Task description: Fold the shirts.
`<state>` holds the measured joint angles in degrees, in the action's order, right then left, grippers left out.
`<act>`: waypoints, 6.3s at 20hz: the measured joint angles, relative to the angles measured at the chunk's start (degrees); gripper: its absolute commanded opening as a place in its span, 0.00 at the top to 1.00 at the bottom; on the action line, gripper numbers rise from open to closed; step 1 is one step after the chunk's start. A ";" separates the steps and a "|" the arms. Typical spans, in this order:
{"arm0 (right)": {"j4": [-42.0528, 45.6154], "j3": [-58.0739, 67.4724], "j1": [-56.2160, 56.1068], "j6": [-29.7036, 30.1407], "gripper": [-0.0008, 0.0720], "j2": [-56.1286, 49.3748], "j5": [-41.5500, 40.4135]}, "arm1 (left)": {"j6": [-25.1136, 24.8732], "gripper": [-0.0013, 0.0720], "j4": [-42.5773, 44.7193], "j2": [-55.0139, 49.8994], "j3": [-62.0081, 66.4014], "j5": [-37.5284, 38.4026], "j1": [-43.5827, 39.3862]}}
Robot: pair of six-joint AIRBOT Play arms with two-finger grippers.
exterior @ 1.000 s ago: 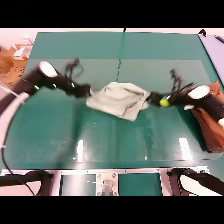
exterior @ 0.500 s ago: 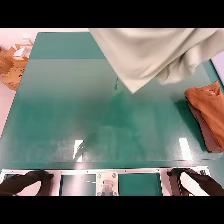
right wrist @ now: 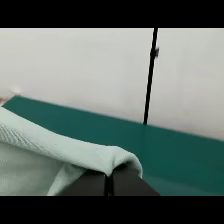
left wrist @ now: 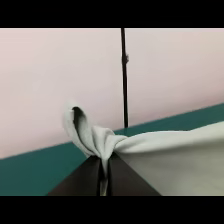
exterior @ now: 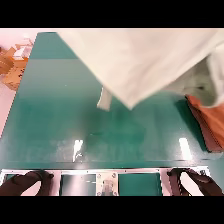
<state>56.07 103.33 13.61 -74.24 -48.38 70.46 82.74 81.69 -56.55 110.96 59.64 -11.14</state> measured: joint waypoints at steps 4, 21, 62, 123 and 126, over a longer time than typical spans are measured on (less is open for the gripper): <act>-3.58 -23.06 -0.68 2.60 0.97 -0.28 -2.89 | 0.57 0.94 -1.14 -4.26 -13.31 1.38 0.02; -19.06 -45.81 4.15 10.12 0.59 -26.18 -13.27 | -2.75 0.94 -14.03 -34.58 -32.98 -9.84 0.04; -22.40 -2.56 -6.19 -8.31 0.97 -9.03 -4.17 | 0.55 0.94 -48.19 -7.98 -15.43 12.33 30.88; -7.39 -24.39 1.14 -2.19 0.97 -40.19 -18.88 | -37.57 0.34 -41.13 -37.03 -44.54 -33.20 7.56; -7.41 -24.39 0.57 -2.16 0.97 -40.39 -18.97 | -40.11 0.41 -40.79 -38.21 -44.48 -37.18 7.04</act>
<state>48.66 78.94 14.17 -76.40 -88.77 51.48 42.63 40.91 -94.76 66.48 22.46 -4.10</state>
